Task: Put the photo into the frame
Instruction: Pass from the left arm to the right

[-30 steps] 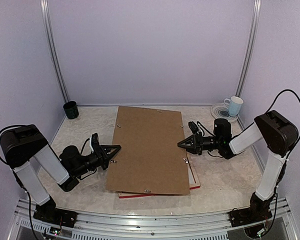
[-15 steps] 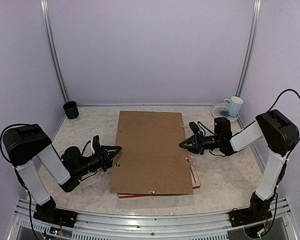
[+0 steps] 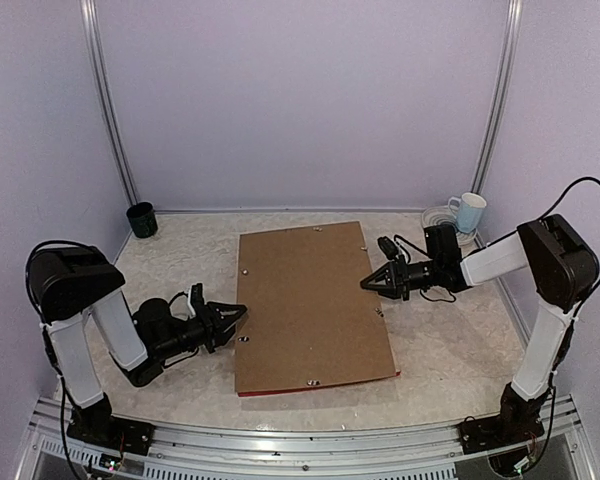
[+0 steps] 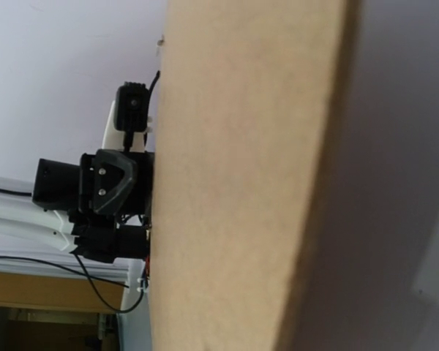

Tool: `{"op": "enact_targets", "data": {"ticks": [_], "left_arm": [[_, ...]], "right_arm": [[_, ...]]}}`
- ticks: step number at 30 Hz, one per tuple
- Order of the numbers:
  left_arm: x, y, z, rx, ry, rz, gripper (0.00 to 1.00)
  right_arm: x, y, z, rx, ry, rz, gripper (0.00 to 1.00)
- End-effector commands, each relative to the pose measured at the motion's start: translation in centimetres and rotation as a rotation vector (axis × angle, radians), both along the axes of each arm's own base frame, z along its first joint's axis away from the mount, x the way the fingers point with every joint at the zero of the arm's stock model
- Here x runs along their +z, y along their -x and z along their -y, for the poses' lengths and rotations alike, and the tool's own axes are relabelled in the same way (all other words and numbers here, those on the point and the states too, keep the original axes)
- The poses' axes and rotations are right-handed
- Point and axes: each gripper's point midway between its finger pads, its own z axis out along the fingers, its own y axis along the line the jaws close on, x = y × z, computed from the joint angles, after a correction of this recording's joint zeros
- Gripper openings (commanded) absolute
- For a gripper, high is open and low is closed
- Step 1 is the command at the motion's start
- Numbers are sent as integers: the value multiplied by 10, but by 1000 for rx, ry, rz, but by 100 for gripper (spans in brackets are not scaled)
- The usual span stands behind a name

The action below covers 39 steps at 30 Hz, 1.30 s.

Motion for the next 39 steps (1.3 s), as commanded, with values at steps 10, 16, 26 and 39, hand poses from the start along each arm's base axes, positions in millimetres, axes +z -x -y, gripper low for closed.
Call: {"op": "enact_targets", "data": {"ticks": [10,16,26,39], "left_arm": [[53,-6,6,-11,165,190,31],[49,-9,6,-6,161,181,32],[40,-17,1,16,148,162,33],[30,-27,-7,47,136,136,38]], "right_arm": [[-8,-27,12,-21,34,22,12],[-12,-35,9,-8,27,23,14],[-18,-48,6,-21,35,22,15],[-32,-65,4,-48,55,7,15]]}}
